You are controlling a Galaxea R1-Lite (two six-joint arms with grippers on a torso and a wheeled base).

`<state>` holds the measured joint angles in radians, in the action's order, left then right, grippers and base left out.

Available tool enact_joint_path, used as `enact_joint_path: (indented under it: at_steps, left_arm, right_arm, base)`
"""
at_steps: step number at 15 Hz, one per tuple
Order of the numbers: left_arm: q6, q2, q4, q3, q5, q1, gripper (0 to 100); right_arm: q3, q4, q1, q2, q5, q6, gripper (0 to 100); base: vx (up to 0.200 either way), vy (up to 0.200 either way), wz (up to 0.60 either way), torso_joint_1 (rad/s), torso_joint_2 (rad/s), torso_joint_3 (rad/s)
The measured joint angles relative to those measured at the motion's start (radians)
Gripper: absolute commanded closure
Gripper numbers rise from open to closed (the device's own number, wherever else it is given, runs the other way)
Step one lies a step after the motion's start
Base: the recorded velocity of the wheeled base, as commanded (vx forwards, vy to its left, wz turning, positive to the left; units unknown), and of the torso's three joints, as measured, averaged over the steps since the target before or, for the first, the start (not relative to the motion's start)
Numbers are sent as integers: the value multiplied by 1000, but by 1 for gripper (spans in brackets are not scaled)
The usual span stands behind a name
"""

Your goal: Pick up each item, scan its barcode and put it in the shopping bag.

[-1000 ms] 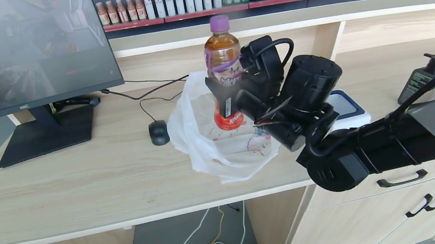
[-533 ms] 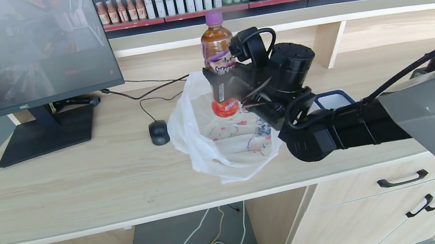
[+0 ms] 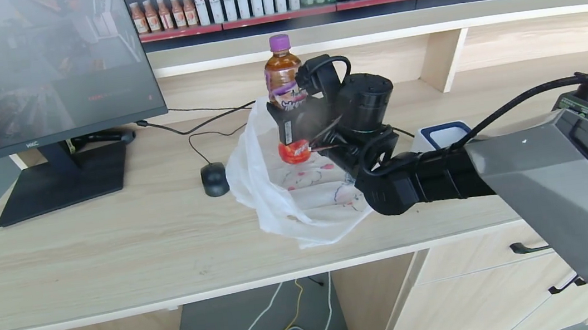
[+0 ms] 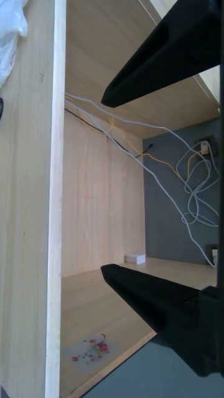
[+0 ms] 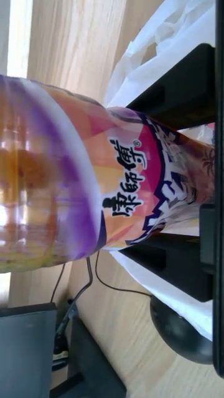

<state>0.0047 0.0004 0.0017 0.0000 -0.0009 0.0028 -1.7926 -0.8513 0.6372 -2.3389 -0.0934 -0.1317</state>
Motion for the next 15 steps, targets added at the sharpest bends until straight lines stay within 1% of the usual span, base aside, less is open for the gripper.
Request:
enact_joint_path:
  at_steps: [4,15]
  left_arm:
    - [0,0,0,0,0,0,0]
    - [0,0,0,0,0,0,0]
  right_arm:
    - [-7,-3,0,-39,0,25,100]
    - [-4,-6,1,-73,2,42,100]
  base:
    - [0,0,0,0,0,0]
    - [0,0,0,0,0,0]
